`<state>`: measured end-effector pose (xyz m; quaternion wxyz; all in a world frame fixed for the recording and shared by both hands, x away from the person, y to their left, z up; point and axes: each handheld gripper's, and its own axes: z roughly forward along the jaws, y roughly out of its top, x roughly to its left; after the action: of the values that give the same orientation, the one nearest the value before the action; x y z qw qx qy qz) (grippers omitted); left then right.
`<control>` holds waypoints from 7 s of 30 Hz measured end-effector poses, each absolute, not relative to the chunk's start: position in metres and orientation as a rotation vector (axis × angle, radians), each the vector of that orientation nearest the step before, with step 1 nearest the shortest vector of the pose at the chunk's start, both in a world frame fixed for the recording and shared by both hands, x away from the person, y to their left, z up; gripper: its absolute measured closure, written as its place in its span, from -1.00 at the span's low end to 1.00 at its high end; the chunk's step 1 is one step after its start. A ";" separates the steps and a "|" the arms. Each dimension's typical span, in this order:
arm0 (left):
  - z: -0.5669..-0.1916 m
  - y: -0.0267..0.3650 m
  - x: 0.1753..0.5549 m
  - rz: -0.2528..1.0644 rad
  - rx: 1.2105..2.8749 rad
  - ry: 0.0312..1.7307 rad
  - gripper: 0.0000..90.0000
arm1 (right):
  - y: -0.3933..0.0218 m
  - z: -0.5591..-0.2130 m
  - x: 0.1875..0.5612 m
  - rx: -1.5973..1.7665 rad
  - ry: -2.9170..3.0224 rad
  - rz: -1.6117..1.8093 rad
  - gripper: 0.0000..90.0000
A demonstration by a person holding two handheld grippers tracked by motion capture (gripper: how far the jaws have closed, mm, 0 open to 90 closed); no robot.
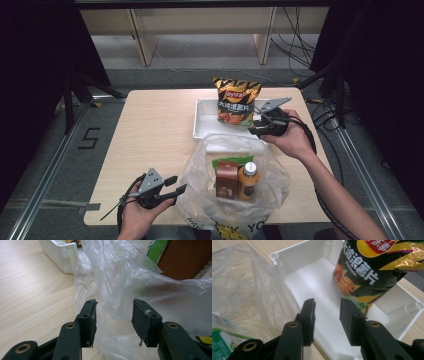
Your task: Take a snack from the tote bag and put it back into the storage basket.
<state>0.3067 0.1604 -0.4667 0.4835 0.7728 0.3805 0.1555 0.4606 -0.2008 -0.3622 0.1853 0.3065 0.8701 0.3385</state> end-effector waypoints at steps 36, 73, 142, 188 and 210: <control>-0.465 0.159 0.304 0.379 1.867 0.930 0.17 | -0.192 -0.353 0.428 0.768 2.532 1.024 0.34; -0.462 0.158 0.302 0.394 1.866 0.925 0.17 | -0.176 -0.353 0.407 0.564 2.716 1.072 0.38; -0.463 0.156 0.303 0.395 1.869 0.924 0.16 | -0.177 -0.362 0.412 0.342 2.884 0.914 1.00; -0.465 0.152 0.305 0.389 1.873 0.919 0.17 | -0.202 -0.336 0.408 0.414 2.668 1.222 1.00; -0.466 0.152 0.306 0.388 1.881 0.908 0.17 | -0.207 -0.334 0.410 0.434 2.551 1.330 1.00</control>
<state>0.3059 0.1524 -0.4656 0.4869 0.7734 0.3733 0.1596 0.4097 -0.2067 -0.3342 0.1156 0.1483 0.8709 0.4541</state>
